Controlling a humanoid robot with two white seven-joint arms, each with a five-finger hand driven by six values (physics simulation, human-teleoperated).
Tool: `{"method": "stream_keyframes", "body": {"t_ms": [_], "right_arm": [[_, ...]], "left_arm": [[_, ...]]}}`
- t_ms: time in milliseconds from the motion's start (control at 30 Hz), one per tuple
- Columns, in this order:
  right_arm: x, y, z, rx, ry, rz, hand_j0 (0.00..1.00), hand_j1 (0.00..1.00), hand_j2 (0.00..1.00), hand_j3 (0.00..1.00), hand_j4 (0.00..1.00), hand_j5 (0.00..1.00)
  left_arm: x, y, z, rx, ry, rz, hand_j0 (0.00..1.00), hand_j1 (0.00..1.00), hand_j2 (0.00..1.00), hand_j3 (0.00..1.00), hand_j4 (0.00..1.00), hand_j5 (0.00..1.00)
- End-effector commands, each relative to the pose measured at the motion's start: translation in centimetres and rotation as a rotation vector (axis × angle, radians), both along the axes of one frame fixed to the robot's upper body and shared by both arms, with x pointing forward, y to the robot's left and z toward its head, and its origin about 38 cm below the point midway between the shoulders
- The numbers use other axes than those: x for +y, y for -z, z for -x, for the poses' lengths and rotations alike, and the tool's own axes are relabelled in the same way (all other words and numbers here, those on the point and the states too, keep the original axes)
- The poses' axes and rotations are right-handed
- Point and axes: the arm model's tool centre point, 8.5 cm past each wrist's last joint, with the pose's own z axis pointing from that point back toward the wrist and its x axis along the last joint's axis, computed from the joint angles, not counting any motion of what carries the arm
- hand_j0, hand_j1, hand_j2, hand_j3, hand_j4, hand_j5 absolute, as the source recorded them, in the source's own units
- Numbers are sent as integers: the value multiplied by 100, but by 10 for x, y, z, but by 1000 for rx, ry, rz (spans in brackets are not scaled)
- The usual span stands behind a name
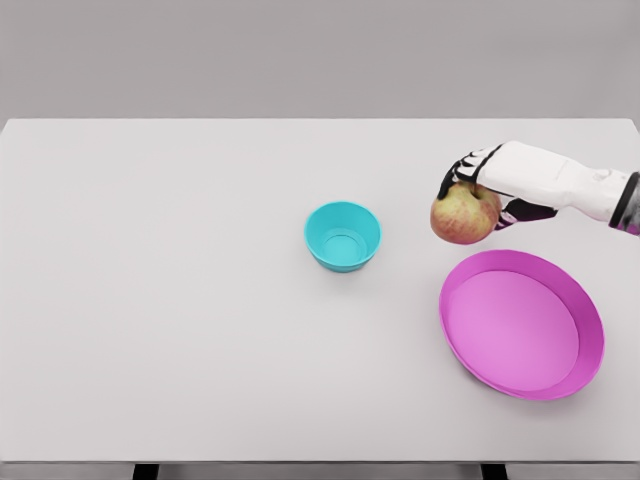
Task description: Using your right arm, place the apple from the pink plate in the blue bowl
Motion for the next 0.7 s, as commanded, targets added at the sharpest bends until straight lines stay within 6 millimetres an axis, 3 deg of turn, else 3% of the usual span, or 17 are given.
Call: {"method": "stream_keyframes", "body": {"t_ms": [0,667], "right_arm": [[12,7,-4,5,-6,-28,49,49,49,49,49,49],[63,20,-14,-8,-57,-90,49,49,49,49,49,49]], "left_arm": [[0,0,0,0,0,0,100,100,100,100,100,100],[0,0,0,0,-1,0,100,100,100,100,100,100]]}}
